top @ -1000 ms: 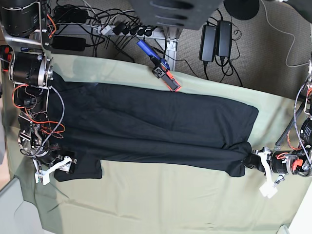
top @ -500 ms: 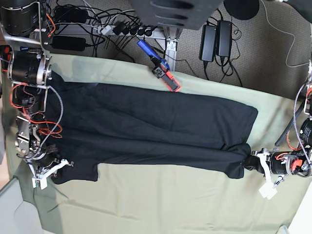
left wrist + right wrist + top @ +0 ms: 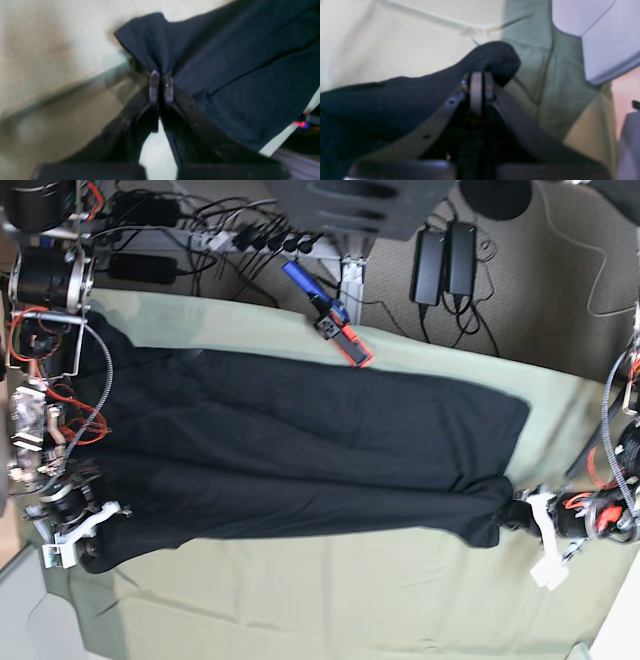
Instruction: Fold the T-shirt properly
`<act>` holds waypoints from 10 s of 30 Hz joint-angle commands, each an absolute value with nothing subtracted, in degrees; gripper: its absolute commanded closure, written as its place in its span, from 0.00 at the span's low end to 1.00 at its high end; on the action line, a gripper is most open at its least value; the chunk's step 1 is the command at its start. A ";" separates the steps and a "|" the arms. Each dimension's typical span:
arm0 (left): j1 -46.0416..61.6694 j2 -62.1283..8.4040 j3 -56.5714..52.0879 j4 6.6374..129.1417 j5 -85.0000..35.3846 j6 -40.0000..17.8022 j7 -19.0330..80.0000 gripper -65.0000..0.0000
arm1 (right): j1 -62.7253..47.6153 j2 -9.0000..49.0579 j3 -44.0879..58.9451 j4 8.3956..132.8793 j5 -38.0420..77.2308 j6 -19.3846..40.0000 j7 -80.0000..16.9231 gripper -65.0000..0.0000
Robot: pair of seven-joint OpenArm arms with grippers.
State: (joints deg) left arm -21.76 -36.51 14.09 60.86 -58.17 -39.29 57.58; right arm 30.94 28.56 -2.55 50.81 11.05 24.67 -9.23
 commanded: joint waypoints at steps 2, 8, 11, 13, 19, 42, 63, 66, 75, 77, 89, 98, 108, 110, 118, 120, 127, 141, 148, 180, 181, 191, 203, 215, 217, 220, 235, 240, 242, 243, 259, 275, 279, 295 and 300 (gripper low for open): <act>-23.40 -37.65 13.65 61.67 -58.98 -40.00 56.36 0.95 | 31.46 30.11 -2.28 53.34 11.60 28.38 -7.70 1.00; -23.62 -38.17 13.63 62.70 -59.35 -40.00 56.38 0.95 | 26.87 31.64 -2.28 59.48 12.64 28.38 -7.70 1.00; -23.62 -39.22 13.63 65.08 -59.35 -40.00 56.40 0.95 | 23.97 32.93 -2.28 63.92 12.62 28.38 -7.73 1.00; -23.46 -40.21 13.63 67.24 -59.59 -40.00 56.77 0.95 | 21.98 33.76 -2.28 66.76 12.62 28.38 -7.79 1.00; -20.36 -42.54 13.65 73.91 -63.68 -40.00 60.80 0.95 | 15.51 36.10 -2.15 73.91 12.58 28.32 -7.92 1.00; -15.81 -42.87 13.65 75.79 -64.51 -40.00 63.31 0.63 | -5.37 39.97 5.67 87.39 14.59 28.32 -9.21 1.00; -14.13 -43.81 12.86 75.79 -61.87 -40.00 62.96 0.48 | -9.76 31.73 10.26 88.71 25.82 28.32 -21.12 0.42; -14.09 -44.62 11.33 75.79 -61.87 -40.00 62.83 0.48 | -10.07 30.41 16.40 91.79 30.96 28.34 -27.99 0.42; -14.09 -44.58 8.97 75.79 -62.30 -40.00 62.41 0.48 | -9.82 29.32 28.47 98.32 41.78 28.38 -33.43 0.49; -14.11 -44.58 8.97 75.66 -61.82 -40.00 61.52 0.48 | -8.80 28.23 28.16 98.10 41.04 28.40 -32.25 0.79; -14.13 -37.89 8.80 69.84 -54.24 -37.89 58.50 0.48 | 1.17 25.06 23.97 78.43 32.40 28.51 -29.78 1.00; -14.06 -35.07 8.05 66.61 -57.34 -37.95 62.50 0.48 | 1.23 24.60 23.97 74.67 34.96 28.51 -29.74 1.00; -12.45 -34.11 8.23 66.61 -61.80 -38.41 64.60 0.48 | 1.26 24.56 23.97 74.67 35.00 28.51 -29.71 1.00; -11.44 -34.13 8.23 66.61 -63.13 -39.83 65.06 0.48 | 1.26 24.56 23.97 74.67 35.20 28.51 -29.69 1.00; -9.37 -33.30 8.23 66.61 -68.86 -40.00 64.27 0.72 | 1.23 24.56 23.97 74.67 36.07 28.51 -29.71 1.00; -9.37 -32.88 8.23 66.61 -68.97 -40.00 63.57 0.81 | 1.23 24.56 23.97 74.67 36.27 28.51 -29.74 1.00; -9.89 -32.60 8.21 66.65 -68.47 -40.00 63.46 1.00 | 1.23 24.60 23.97 74.67 36.27 28.51 -29.76 1.00; -14.70 -35.83 8.12 66.72 -67.40 -40.00 66.83 1.00 | 1.26 24.75 24.03 80.68 39.42 28.58 -29.89 1.00; -16.40 -38.48 8.12 66.70 -64.49 -40.00 65.80 1.00 | 1.26 24.73 24.03 82.89 39.46 28.58 -30.00 1.00; -21.74 -42.52 11.40 80.18 -57.87 -40.00 69.67 1.00 | 1.23 24.38 24.03 85.93 40.91 28.73 -30.70 1.00; -21.28 -41.93 11.92 82.76 -57.80 -40.00 69.67 1.00 | 1.23 24.23 24.03 85.93 40.88 28.73 -30.68 1.00; -20.01 -34.20 18.83 91.96 -55.99 -39.16 69.69 1.00 | 1.26 23.31 24.03 85.93 39.42 28.73 -30.65 1.00; -19.84 -23.94 24.47 91.90 -51.29 -38.79 67.29 1.00 | 1.28 23.31 24.03 85.93 39.48 28.73 -30.39 1.00; -19.79 -18.39 25.47 91.00 -51.42 -38.79 67.99 0.98 | 1.26 23.31 24.03 85.93 39.70 28.71 -30.39 1.00; -19.79 -17.91 26.02 91.00 -51.42 -38.81 68.01 0.75 | 1.26 23.29 24.03 85.93 39.72 28.73 -30.39 1.00; -19.79 -17.12 26.70 91.00 -51.68 -38.76 68.01 0.52 | 1.26 23.29 24.03 85.93 39.72 28.73 -30.37 1.00; -19.84 -13.72 27.79 91.00 -54.78 -38.83 69.23 0.51 | 1.28 23.33 24.34 85.93 38.48 28.71 -29.80 1.00; -19.79 -17.91 24.14 91.00 -53.80 -38.81 68.99 0.51 | 1.17 23.77 31.33 85.93 39.79 28.71 -31.79 1.00; -19.79 -20.45 22.35 91.00 -53.91 -38.81 68.77 0.51 | 1.06 24.58 35.20 85.91 42.39 28.71 -34.96 1.00; -19.77 -21.71 21.41 91.00 -54.33 -38.81 68.75 0.51 | 1.06 25.10 36.69 85.86 43.62 28.71 -37.26 1.00; -12.80 -28.14 18.02 90.98 -55.29 -38.81 67.66 0.51 | -6.55 25.04 24.95 85.54 49.98 28.73 -43.75 0.35; -12.19 -28.47 18.02 90.98 -55.00 -38.83 67.53 0.51 | -8.12 18.41 24.53 85.54 50.06 28.73 -44.12 0.35; -12.19 -28.47 18.02 90.98 -55.00 -38.83 67.53 0.51 | -8.12 17.58 23.03 85.54 50.83 28.73 -44.10 0.35; -12.21 -30.61 17.93 90.98 -55.07 -38.79 67.53 0.51 | -7.77 15.16 21.15 85.56 49.43 28.75 -39.70 1.00; -12.19 -30.68 16.45 91.00 -55.53 -38.79 67.57 0.51 | -5.13 15.57 22.52 85.56 43.22 28.73 -39.33 1.00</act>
